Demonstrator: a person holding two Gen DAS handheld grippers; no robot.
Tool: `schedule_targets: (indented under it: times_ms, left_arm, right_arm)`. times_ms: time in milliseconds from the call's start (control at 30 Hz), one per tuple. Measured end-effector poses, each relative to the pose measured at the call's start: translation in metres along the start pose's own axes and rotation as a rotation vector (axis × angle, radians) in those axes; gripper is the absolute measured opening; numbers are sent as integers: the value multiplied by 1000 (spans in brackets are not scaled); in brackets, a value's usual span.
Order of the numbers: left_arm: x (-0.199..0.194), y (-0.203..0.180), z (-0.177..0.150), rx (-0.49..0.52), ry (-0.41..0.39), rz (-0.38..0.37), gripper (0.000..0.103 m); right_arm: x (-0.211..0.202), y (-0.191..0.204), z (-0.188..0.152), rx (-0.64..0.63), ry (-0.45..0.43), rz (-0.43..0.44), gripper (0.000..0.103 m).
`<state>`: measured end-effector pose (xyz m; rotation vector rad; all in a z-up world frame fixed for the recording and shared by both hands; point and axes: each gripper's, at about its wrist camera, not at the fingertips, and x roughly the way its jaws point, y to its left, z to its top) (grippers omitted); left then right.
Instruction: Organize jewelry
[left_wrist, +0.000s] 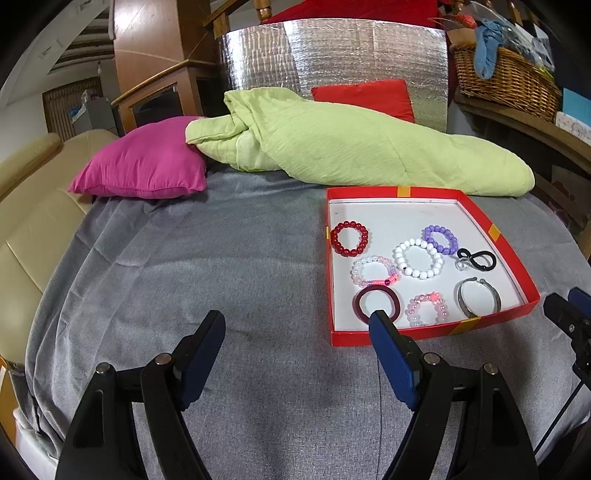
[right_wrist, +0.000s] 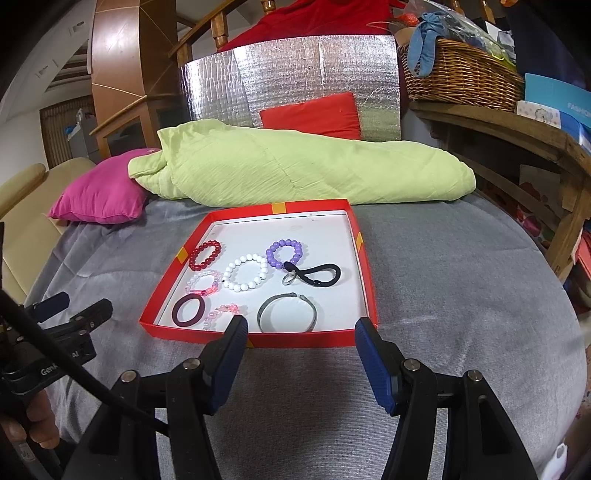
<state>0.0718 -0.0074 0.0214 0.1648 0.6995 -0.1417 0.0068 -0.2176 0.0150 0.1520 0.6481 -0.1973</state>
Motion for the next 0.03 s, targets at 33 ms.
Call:
schedule_targets:
  times_ms: [33]
  left_arm:
    - [2,2,0,-10,8,-1,81]
  right_arm:
    - [0,-2,-1,0,0,-5,64]
